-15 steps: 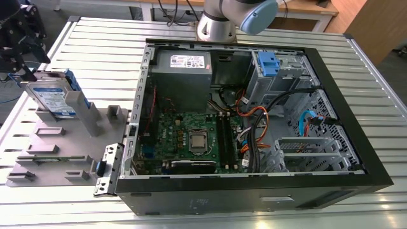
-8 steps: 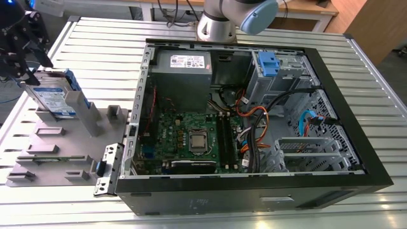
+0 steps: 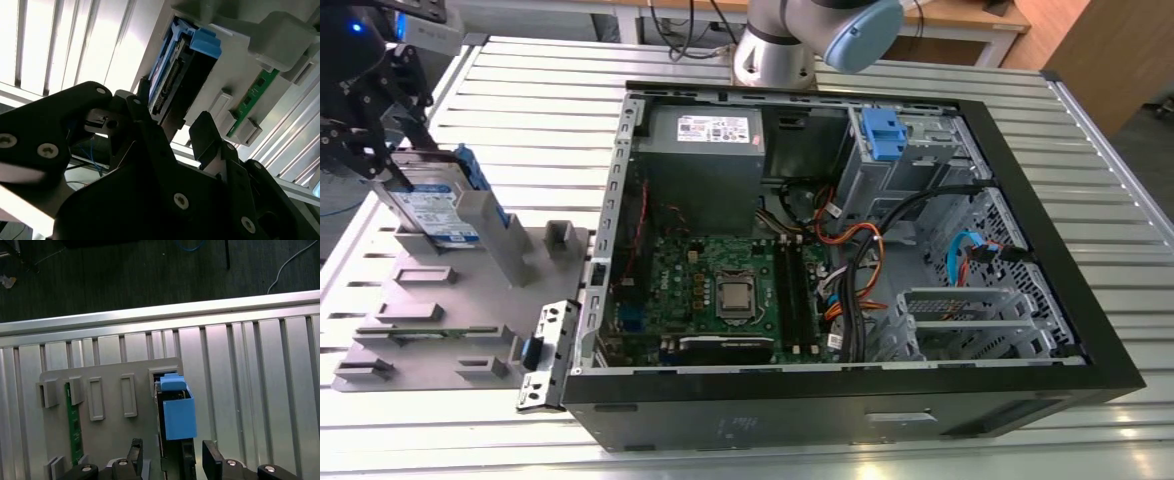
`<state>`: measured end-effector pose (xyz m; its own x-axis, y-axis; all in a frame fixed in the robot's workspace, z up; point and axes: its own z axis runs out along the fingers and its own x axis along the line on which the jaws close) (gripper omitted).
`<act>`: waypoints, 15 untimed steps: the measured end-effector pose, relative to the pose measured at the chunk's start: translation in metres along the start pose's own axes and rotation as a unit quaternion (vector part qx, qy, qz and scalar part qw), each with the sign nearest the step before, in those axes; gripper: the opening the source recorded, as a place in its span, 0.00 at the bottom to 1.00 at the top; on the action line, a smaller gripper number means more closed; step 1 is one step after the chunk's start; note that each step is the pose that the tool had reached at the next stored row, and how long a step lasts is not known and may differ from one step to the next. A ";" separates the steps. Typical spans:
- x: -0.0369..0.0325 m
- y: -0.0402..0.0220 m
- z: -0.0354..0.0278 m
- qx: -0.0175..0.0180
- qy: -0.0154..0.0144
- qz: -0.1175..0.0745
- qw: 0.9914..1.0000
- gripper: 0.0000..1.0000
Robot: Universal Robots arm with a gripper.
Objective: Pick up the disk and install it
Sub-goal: 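Pick up the disk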
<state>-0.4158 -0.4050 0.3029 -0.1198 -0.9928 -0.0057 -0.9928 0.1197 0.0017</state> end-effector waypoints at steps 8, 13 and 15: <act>-0.0069 0.0008 0.0013 0.000 0.000 0.000 1.000 0.59; -0.0069 0.0008 0.0014 0.000 0.000 0.000 1.000 0.59; -0.0069 0.0008 0.0016 0.000 0.000 0.000 1.000 0.59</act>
<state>-0.4158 -0.3980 0.3014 -0.1197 -0.9928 -0.0054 -0.9928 0.1197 0.0017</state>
